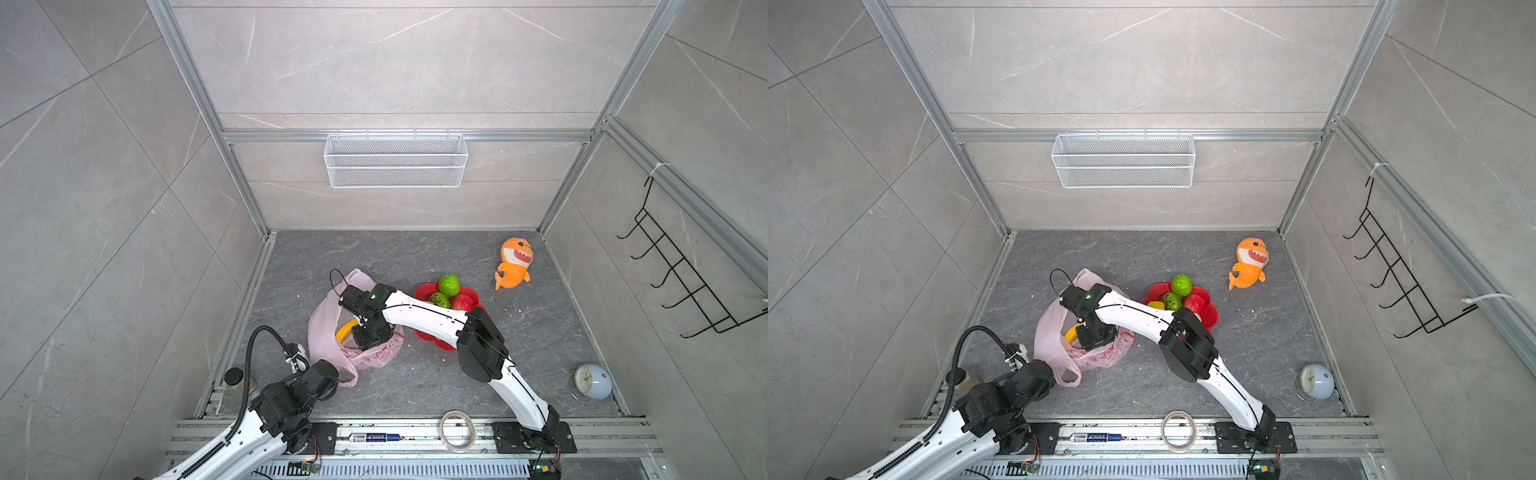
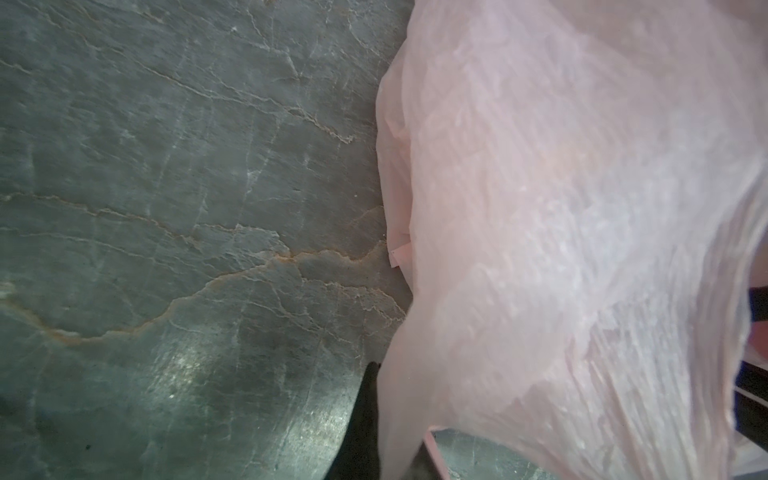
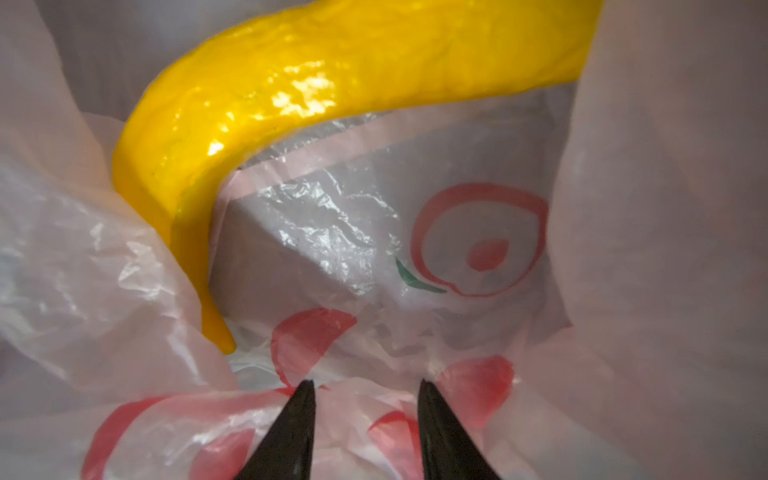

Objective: Take the fake fruits out of the plastic bag
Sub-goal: 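Lower the right gripper into the bag toward the yellow banana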

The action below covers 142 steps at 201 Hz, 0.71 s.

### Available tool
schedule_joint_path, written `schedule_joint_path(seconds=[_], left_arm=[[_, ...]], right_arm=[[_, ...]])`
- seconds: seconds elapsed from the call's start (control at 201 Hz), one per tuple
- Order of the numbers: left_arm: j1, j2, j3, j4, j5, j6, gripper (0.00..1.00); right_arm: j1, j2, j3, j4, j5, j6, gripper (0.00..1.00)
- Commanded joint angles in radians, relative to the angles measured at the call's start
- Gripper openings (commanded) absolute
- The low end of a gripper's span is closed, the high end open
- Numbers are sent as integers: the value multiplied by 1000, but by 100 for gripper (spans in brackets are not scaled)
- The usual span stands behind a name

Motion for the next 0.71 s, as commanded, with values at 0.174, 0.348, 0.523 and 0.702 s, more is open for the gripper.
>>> schedule_joint_path(seconds=[0.174, 0.348, 0.523, 0.702], left_arm=[[-4, 35, 3, 30, -13, -28, 0], [-3, -11, -6, 46, -14, 1, 0], [-2, -103, -27, 48, -16, 38, 0], [-2, -167, -39, 30, -22, 56, 0]], right_arm=[[-16, -4, 104, 53, -25, 113, 45], [-17, 49, 175, 56, -54, 270, 48], [-16, 63, 191, 44, -45, 408, 53], [-14, 62, 176, 39, -38, 534, 55]])
